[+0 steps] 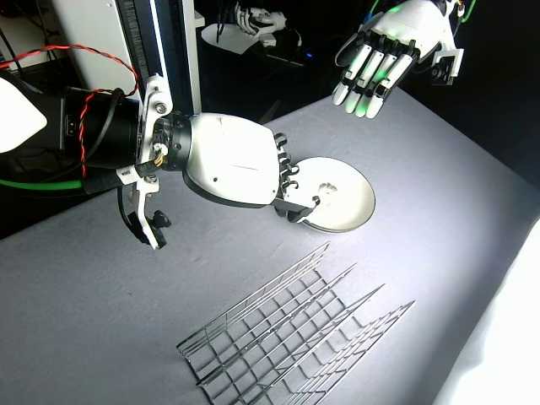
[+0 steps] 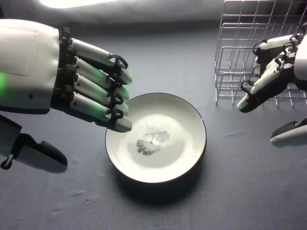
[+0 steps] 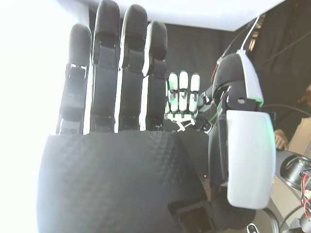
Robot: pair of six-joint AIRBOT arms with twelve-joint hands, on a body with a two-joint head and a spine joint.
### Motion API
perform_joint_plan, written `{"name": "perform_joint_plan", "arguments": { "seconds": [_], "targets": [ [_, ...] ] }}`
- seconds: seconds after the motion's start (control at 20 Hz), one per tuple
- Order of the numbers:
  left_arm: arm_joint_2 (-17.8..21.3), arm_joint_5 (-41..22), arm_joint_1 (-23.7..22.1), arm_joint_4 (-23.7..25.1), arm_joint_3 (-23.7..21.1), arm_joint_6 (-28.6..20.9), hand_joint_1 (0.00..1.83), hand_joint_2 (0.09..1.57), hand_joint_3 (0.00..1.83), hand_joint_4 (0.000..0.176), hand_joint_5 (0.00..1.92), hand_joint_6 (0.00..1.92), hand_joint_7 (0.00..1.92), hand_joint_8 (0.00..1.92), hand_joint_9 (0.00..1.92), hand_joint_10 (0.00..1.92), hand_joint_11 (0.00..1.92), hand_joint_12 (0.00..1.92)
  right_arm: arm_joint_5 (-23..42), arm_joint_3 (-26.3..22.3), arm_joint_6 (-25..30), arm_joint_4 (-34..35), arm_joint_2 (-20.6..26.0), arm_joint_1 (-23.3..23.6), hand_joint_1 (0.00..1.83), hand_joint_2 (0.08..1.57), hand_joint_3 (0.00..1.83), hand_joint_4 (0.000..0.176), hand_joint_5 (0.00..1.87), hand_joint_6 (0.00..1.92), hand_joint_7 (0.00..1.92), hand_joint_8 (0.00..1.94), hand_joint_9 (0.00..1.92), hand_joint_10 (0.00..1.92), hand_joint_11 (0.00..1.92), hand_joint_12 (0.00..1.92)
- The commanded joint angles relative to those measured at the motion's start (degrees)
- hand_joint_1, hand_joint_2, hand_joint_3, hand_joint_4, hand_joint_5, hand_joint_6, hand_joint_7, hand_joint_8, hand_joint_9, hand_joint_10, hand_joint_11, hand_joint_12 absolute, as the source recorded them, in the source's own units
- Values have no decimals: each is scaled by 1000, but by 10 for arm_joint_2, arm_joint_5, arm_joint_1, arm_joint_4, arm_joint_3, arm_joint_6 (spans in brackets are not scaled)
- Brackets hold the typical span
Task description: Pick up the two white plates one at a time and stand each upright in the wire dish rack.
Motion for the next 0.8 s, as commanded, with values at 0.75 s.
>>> {"name": "perform_joint_plan", "arguments": {
  "seconds": [0.75],
  "targets": [
    [-7,-28,11,6,-30,-5,0,1178,11,0,0,0,0,0,0,0,0,0,51,2,0,26,1,13,0,1147,31,0,0,0,0,0,0,0,0,0]
  ]
}}
